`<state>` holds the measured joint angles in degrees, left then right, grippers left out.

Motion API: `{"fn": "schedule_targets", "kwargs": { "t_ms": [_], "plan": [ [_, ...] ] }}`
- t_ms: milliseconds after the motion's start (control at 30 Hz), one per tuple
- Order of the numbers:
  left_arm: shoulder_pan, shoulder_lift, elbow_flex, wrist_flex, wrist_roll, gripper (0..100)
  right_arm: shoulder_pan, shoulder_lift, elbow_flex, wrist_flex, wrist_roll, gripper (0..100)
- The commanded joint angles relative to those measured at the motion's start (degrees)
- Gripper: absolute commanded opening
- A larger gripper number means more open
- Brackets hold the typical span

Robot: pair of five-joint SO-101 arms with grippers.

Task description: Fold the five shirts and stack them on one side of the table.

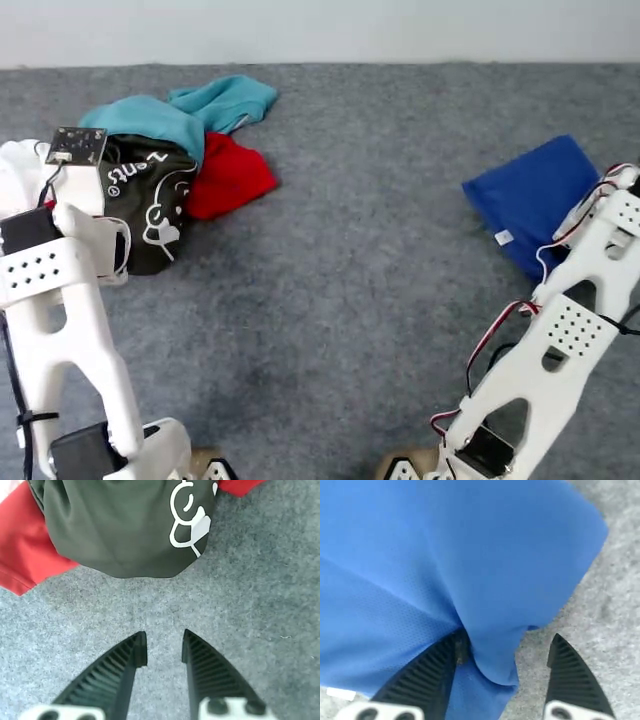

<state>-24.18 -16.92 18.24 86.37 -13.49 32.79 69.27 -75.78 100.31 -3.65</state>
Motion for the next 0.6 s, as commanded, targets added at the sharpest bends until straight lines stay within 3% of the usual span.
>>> {"fn": "schedule_targets", "kwargs": {
  "t_ms": [0,233,567],
  "plan": [
    [0.2,-2.2,-0.3,0.2,0.4,13,1.7,-3.9,-0.6,2.6,0.8,25.3],
    [0.2,-2.2,-0.3,0.2,0.4,13,3.4,-10.4,-0.6,-0.3,6.0,25.3],
    [0.2,-2.2,-0.3,0.2,0.4,13,7.2,-9.5,-0.6,-8.9,7.6,25.3]
  ]
}}
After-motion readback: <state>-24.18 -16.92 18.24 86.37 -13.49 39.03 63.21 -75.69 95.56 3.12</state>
